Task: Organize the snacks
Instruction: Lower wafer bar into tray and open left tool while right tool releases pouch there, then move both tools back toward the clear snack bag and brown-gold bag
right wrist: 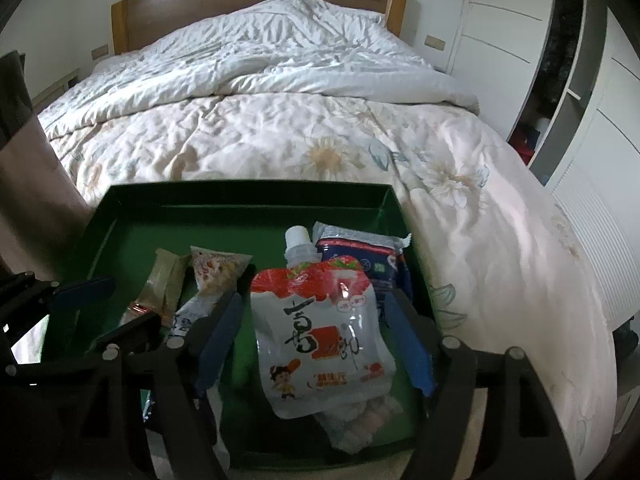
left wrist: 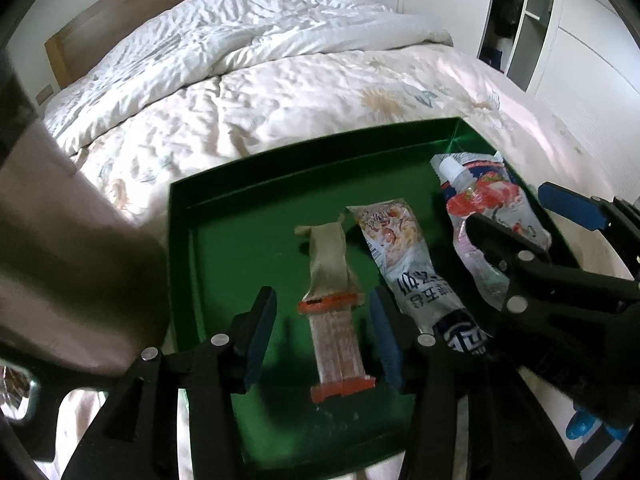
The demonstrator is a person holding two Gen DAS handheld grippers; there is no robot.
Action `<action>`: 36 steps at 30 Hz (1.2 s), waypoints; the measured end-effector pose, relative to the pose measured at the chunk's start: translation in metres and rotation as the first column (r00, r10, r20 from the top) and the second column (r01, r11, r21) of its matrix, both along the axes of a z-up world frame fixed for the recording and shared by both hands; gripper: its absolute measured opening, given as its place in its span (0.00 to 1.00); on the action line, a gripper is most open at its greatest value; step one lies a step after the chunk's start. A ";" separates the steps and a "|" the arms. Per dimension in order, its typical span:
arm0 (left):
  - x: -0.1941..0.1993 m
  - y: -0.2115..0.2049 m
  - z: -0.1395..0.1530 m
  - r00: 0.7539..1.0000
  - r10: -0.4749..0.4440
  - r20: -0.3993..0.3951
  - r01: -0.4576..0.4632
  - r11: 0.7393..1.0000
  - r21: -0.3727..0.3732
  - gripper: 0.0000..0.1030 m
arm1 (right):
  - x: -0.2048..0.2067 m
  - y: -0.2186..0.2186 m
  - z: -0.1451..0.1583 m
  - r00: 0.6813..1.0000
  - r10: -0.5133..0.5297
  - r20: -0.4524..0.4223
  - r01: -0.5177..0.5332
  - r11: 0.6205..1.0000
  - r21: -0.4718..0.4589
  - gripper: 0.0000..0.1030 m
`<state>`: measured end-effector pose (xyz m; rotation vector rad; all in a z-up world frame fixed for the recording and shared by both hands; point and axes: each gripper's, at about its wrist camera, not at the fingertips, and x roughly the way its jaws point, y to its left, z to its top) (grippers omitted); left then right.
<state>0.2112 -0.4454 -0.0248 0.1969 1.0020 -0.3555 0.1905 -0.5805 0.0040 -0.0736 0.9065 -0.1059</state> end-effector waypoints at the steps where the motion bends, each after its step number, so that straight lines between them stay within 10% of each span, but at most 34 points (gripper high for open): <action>1: -0.002 0.001 0.003 1.000 0.002 0.003 -0.002 1.000 -0.004 0.42 | -0.003 -0.001 0.004 1.000 -0.008 0.007 0.008 1.000 0.007 1.00; 36: -0.132 0.127 0.082 1.000 -0.023 0.001 0.023 0.993 -0.112 0.51 | -0.183 0.051 0.077 0.987 -0.160 0.034 0.160 0.987 -0.010 1.00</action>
